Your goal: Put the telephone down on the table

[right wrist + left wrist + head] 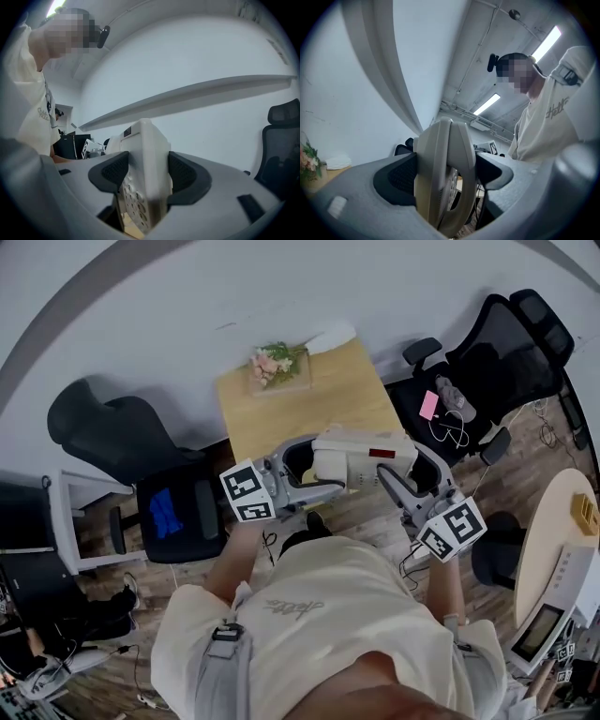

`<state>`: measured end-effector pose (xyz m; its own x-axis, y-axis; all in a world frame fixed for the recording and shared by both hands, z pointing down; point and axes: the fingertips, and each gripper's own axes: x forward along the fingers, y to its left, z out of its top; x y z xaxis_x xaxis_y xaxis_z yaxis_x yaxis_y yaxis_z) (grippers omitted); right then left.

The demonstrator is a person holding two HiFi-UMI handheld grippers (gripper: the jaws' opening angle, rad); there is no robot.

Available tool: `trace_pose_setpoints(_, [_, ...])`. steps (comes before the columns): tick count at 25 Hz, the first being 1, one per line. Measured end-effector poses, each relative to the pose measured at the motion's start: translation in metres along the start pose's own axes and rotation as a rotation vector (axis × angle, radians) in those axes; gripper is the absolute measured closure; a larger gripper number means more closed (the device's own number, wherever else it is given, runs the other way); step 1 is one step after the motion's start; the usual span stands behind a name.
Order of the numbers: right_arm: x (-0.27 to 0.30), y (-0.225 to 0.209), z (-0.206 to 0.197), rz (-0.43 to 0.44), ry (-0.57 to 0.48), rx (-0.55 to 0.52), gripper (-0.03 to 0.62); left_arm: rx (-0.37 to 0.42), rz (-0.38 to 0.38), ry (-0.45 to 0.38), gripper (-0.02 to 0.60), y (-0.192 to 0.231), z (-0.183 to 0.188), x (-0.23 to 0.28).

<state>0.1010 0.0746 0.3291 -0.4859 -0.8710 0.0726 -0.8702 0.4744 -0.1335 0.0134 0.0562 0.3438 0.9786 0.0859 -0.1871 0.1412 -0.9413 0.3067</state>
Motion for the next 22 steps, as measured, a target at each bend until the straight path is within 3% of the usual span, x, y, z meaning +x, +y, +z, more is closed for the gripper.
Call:
trace_pose_setpoints(8, [0.043, 0.000, -0.004, 0.033, 0.010, 0.008, 0.335, 0.010, 0.025, -0.010, 0.195, 0.031, 0.010, -0.026])
trace_pose_setpoints(17, [0.090, 0.005, -0.005, 0.142, 0.051, 0.037, 0.335, -0.017, 0.136, -0.064, 0.195, 0.055, 0.021, -0.058])
trace_pose_setpoints(22, [0.110, -0.001, 0.001, 0.227, 0.040, 0.026, 0.335, 0.013, 0.214, -0.064, 0.195, 0.067, 0.029, -0.063])
